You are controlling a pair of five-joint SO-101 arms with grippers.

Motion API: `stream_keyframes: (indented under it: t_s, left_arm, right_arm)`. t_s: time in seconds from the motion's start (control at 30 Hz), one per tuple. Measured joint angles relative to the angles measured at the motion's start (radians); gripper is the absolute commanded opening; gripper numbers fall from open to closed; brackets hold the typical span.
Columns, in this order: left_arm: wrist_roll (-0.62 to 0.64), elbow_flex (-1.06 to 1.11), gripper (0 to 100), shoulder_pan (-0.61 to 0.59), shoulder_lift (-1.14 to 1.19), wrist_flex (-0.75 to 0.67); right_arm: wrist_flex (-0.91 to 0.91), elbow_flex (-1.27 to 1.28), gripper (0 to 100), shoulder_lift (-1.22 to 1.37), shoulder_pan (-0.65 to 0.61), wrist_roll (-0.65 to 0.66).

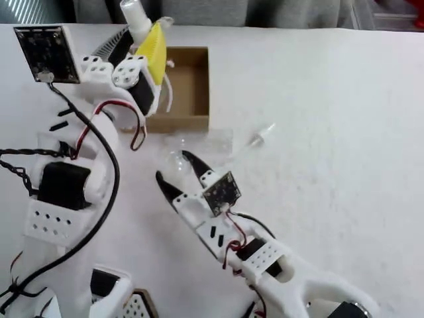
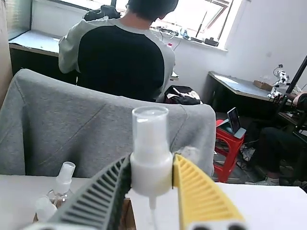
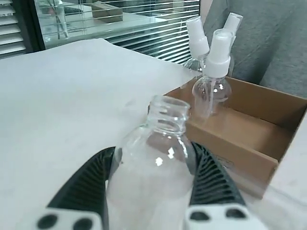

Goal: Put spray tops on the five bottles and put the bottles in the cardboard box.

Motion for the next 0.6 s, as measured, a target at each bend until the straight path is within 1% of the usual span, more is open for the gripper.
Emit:
stream_keyframes:
  t_s: [0.13,0.37,0.6]
  left_arm:
    - [0.005,0.000,6,-0.002,0.000,0.000]
    - [0.008,0.000,6,0.002,0.000,0.063]
    - [0.009,0.072,6,0.071,0.000,0.061]
  right_arm:
    - [0.000,0.000,1.7,0.000,0.009,0.000]
    - [0.000,0.000,1.7,0.000,0.011,0.000]
    - [0.000,0.000,1.7,0.000,0.015,0.000]
